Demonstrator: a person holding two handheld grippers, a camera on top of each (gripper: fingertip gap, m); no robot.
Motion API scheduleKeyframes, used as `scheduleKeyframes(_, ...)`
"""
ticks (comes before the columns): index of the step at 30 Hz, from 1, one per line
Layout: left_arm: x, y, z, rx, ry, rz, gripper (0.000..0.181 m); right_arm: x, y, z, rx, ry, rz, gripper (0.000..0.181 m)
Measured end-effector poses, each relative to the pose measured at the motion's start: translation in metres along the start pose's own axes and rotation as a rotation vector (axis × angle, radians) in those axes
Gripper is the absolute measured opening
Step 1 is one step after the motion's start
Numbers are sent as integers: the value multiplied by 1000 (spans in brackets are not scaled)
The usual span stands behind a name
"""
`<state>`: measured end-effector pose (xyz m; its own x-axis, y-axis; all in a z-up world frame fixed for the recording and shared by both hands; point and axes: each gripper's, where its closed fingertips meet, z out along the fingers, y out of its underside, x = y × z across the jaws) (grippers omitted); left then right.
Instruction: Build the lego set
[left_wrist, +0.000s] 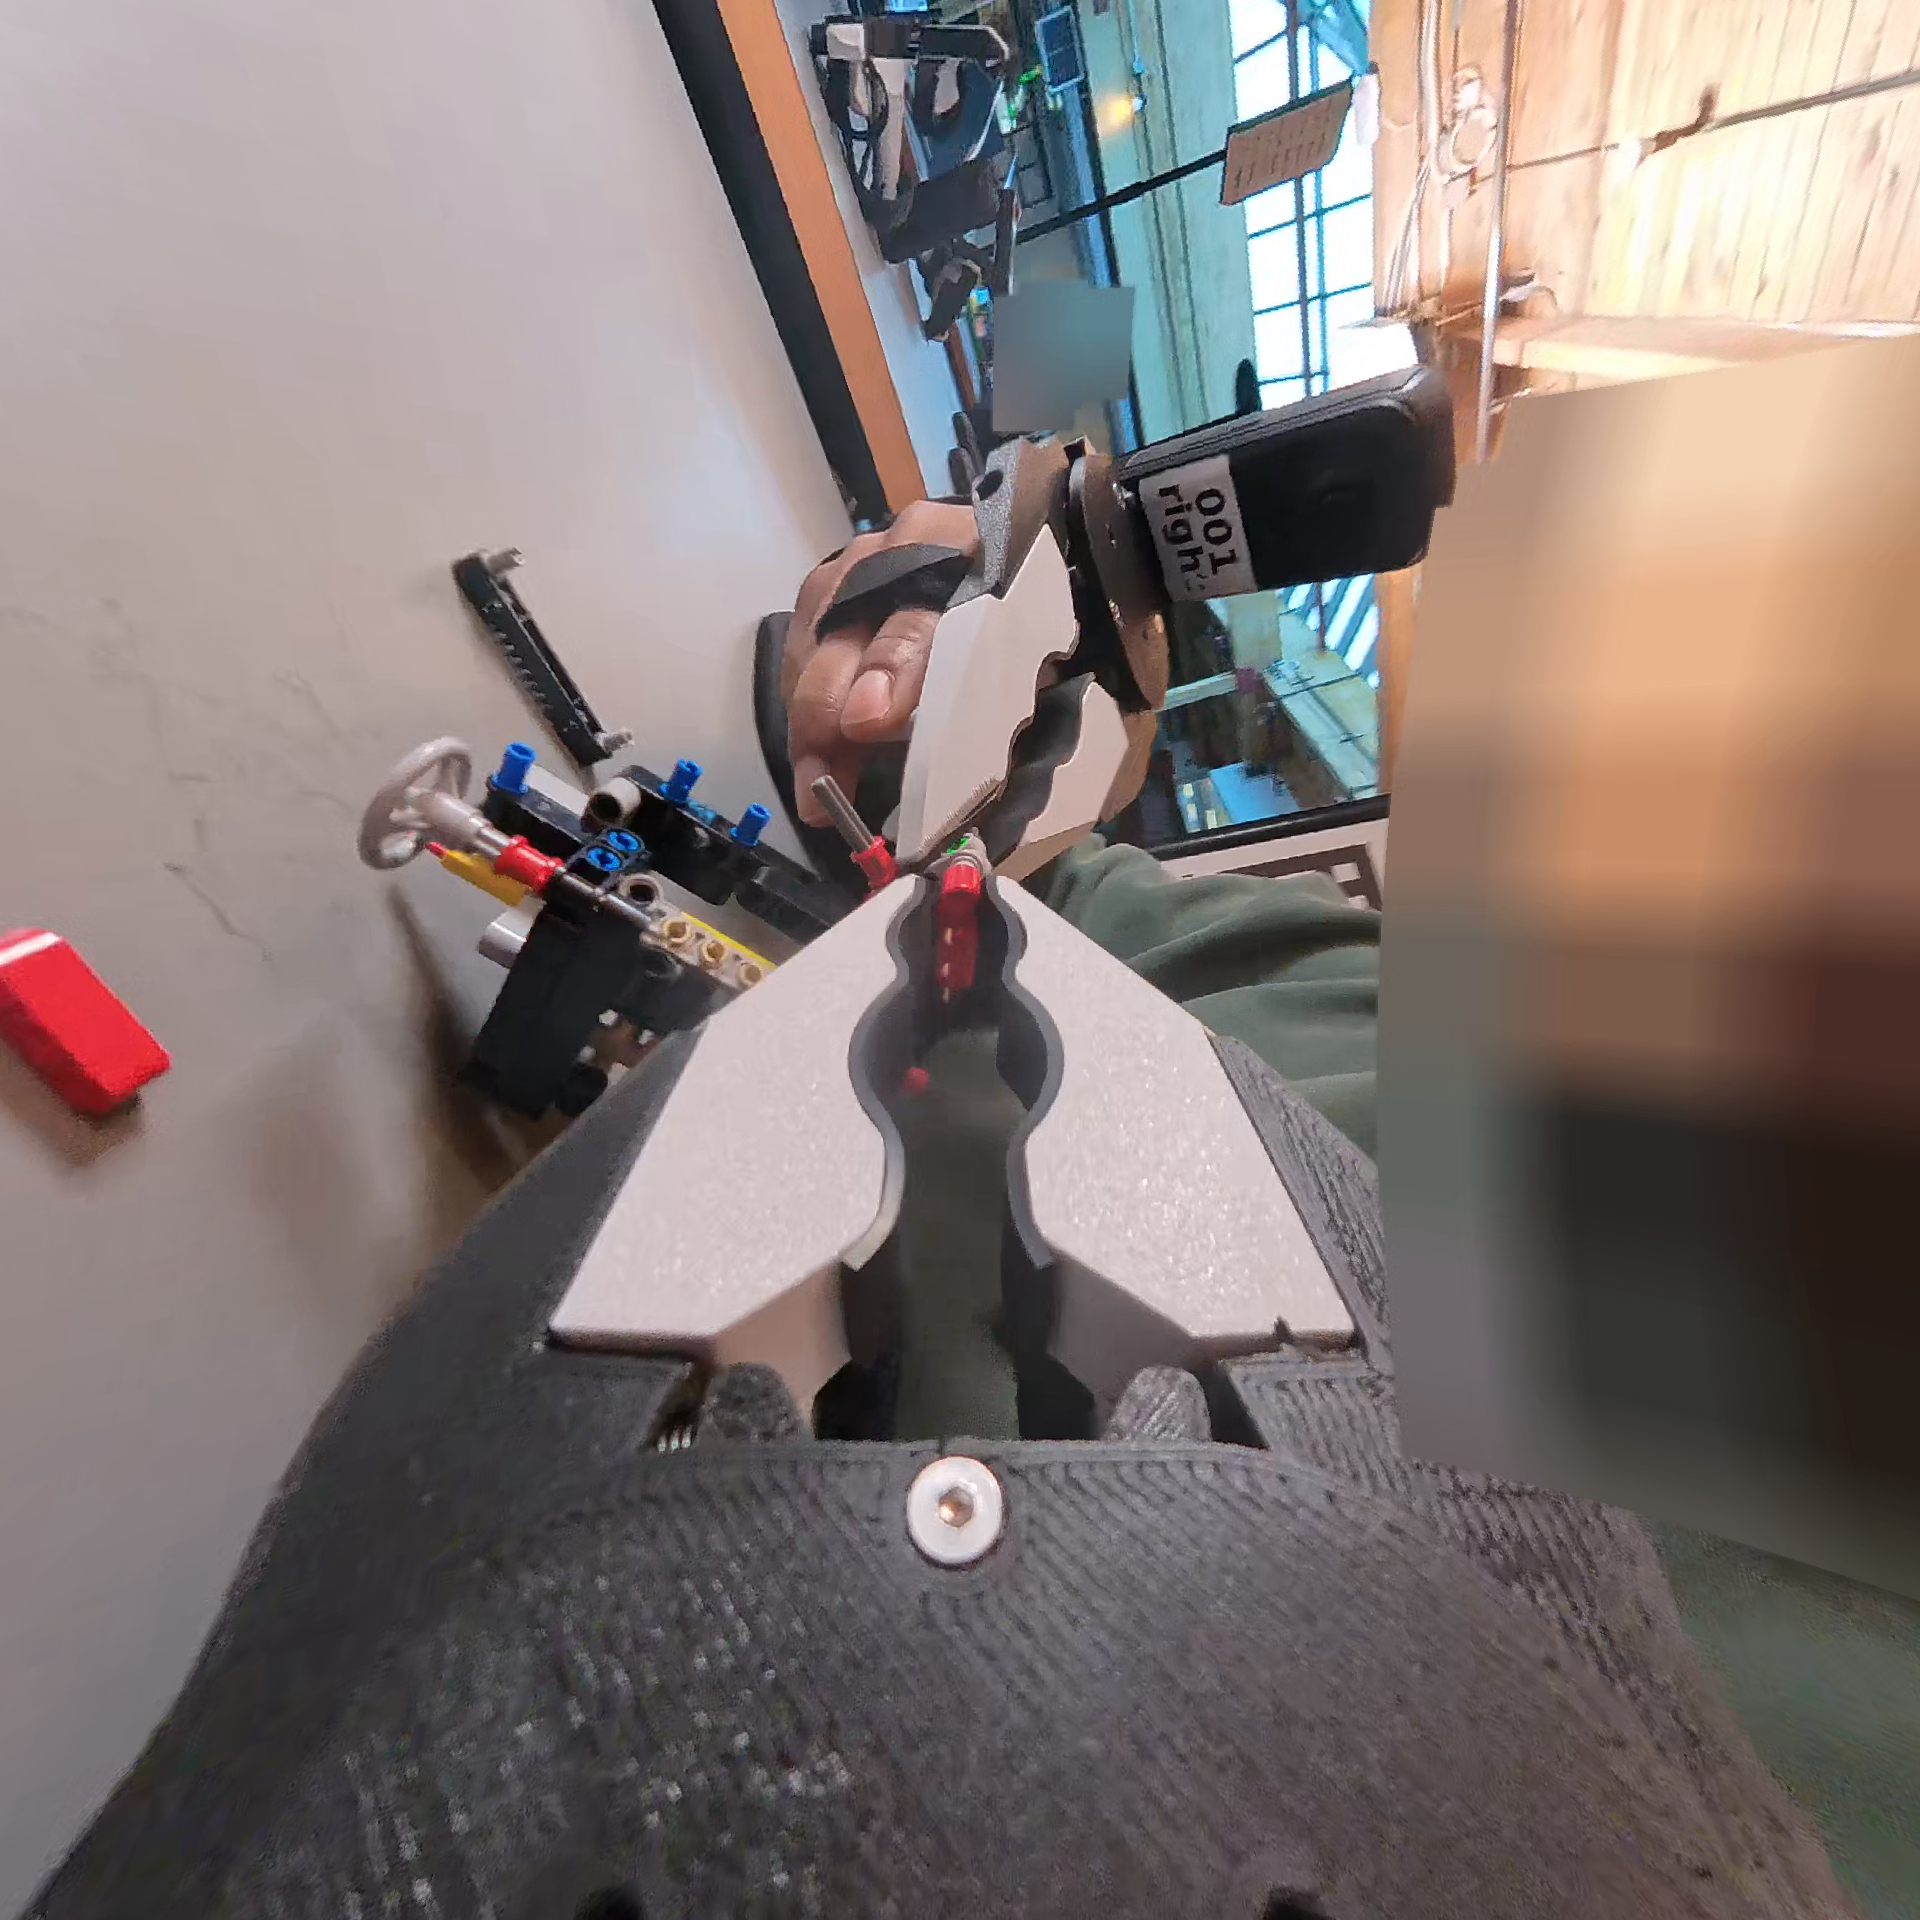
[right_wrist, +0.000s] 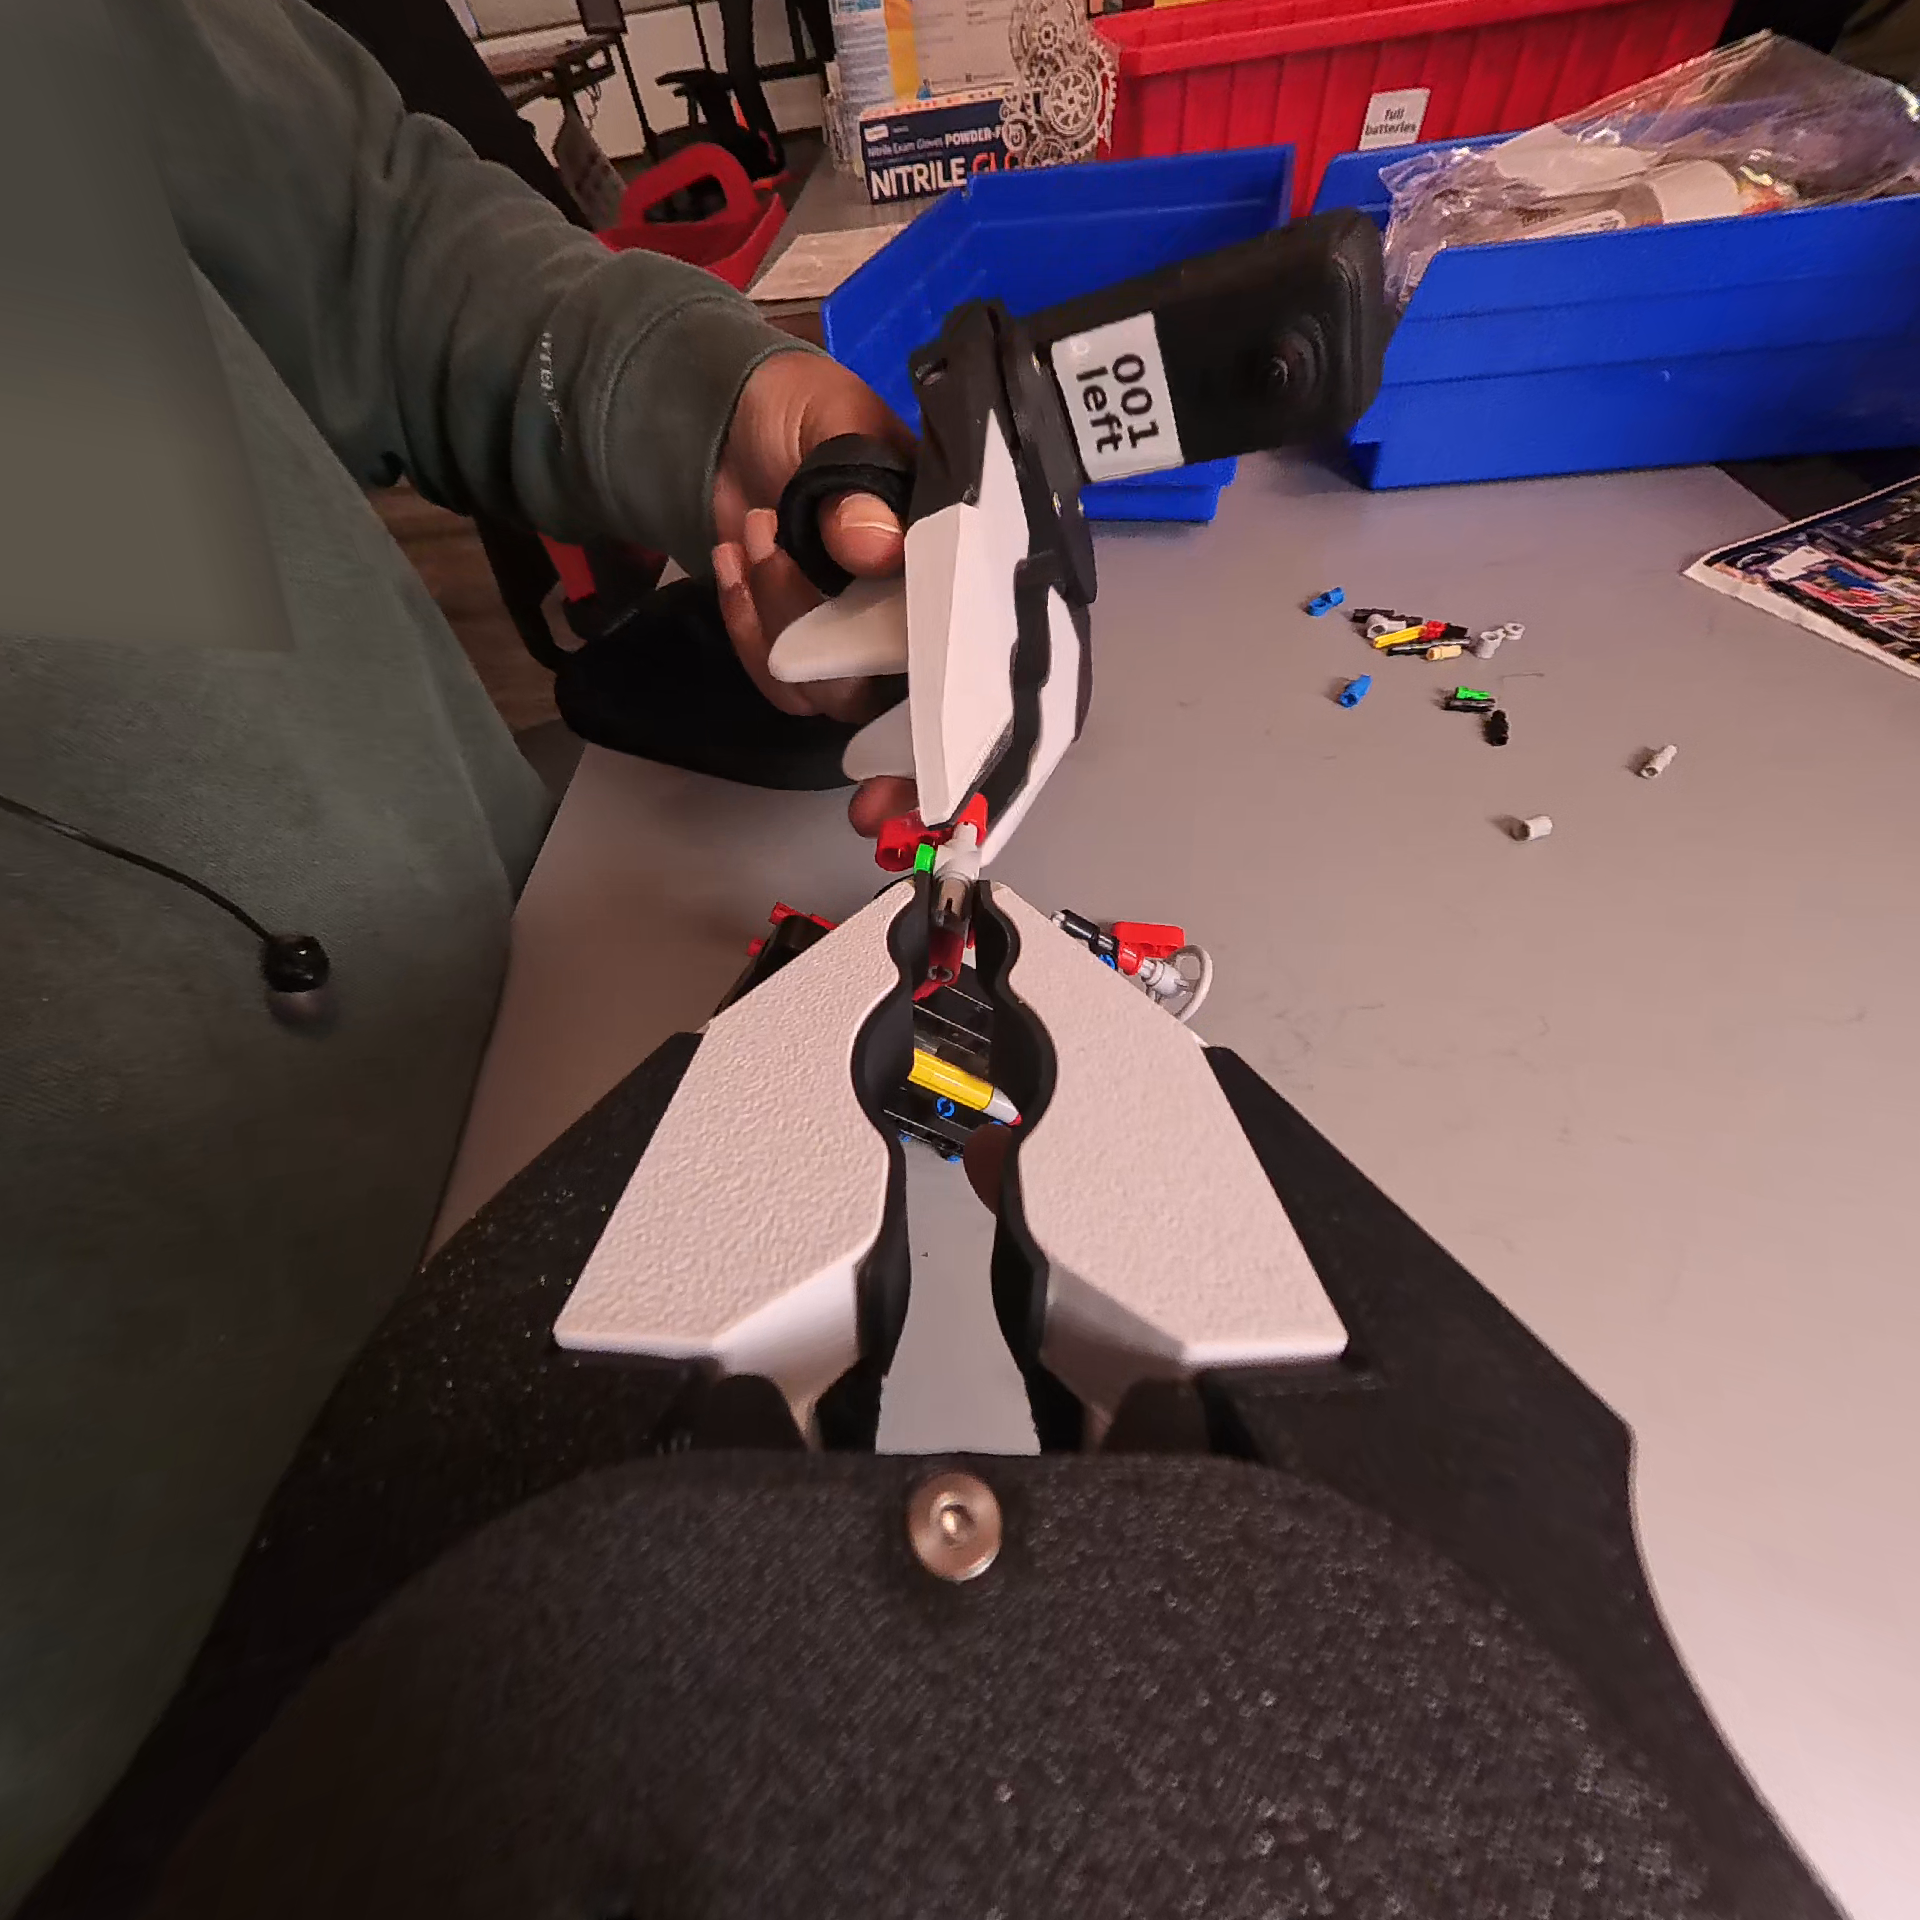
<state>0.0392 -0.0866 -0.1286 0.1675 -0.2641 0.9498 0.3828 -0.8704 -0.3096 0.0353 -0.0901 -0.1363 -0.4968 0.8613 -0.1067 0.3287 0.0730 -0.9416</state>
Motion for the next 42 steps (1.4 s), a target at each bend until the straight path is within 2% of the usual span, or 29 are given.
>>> scheduleKeyframes(1, -2, 0, -1, -1, -29, 47, 13, 0, 0, 0, -2, -1, -5, 6)
scheduleKeyframes(6, 1, -1, -8, 9, -56, 176, 15, -3, 0, 0, -3, -11, -12, 6)
scheduleKeyframes(13, 2, 4, -6, -40, -75, 205, 5, -5, 0, 2, -16, -20, -27, 6)
scheduleKeyframes(19, 3, 6, -3, -143, -126, 222, 5, -7, 1, 1, -47, -24, -49, 5)
scheduleKeyframes(26, 5, 12, 0, -367, -266, 326, 4, -12, 2, 1, -120, -59, -90, 5)
scheduleKeyframes(29, 5, 13, 2, -405, -280, 316, 4, -15, 2, 4, -123, -73, -93, 6)
scheduleKeyframes(37, 5, 8, 4, -357, -263, 336, 6, -11, 2, 2, -97, -64, -80, 6)
scheduleKeyframes(39, 18, -6, 1, -276, -218, 372, 21, -10, 2, 1, -73, -57, -85, 6)
scheduleKeyframes(42, 18, -29, -20, -164, -279, 525, 28, -2, 3, -4, -2, -23, -74, 6)
